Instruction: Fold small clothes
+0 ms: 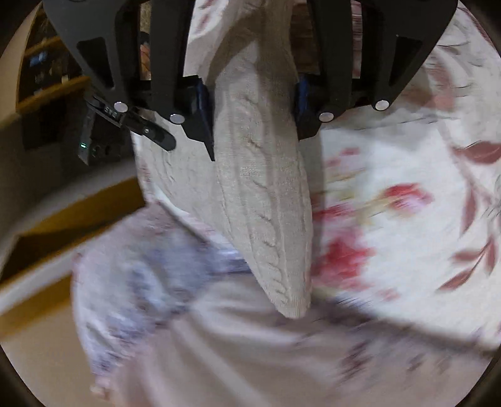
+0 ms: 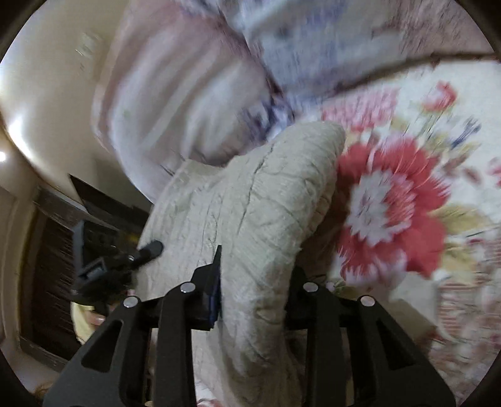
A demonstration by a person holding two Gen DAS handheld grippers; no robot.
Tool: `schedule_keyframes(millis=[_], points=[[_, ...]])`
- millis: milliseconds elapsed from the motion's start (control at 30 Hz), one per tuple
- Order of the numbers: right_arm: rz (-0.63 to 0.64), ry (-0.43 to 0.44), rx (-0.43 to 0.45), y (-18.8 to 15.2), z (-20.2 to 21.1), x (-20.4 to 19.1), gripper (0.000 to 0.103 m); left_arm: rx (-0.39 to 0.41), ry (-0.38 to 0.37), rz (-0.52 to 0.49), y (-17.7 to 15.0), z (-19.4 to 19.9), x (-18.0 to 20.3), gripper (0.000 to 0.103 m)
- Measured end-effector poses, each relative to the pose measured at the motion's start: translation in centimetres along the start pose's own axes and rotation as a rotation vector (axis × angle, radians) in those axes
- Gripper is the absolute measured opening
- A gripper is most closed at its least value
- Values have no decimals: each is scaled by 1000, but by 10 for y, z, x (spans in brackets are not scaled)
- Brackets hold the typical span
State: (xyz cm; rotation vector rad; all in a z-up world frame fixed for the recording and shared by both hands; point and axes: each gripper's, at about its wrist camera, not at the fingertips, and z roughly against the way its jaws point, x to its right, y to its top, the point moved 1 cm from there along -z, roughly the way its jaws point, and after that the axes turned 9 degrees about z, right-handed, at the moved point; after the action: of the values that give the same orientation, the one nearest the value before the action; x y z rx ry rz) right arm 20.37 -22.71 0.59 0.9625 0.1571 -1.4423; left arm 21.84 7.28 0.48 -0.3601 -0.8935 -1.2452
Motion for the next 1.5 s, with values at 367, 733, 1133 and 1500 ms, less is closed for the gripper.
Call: schedule_keyframes(millis=[367,733,1133,1500], points=[[-85,-20,144,27,31,15,51,29,5,5,0,4,-11,58],[139,-403,157,43,11,-5,8,49,66,-45,2,-3,-10,67],[222,-326,233,2,56,-39,37,73,42,-124,-21,27,3,66],[383,-355,29,-36,16,-69,33,47,122,-154,-45,18,-7,67]])
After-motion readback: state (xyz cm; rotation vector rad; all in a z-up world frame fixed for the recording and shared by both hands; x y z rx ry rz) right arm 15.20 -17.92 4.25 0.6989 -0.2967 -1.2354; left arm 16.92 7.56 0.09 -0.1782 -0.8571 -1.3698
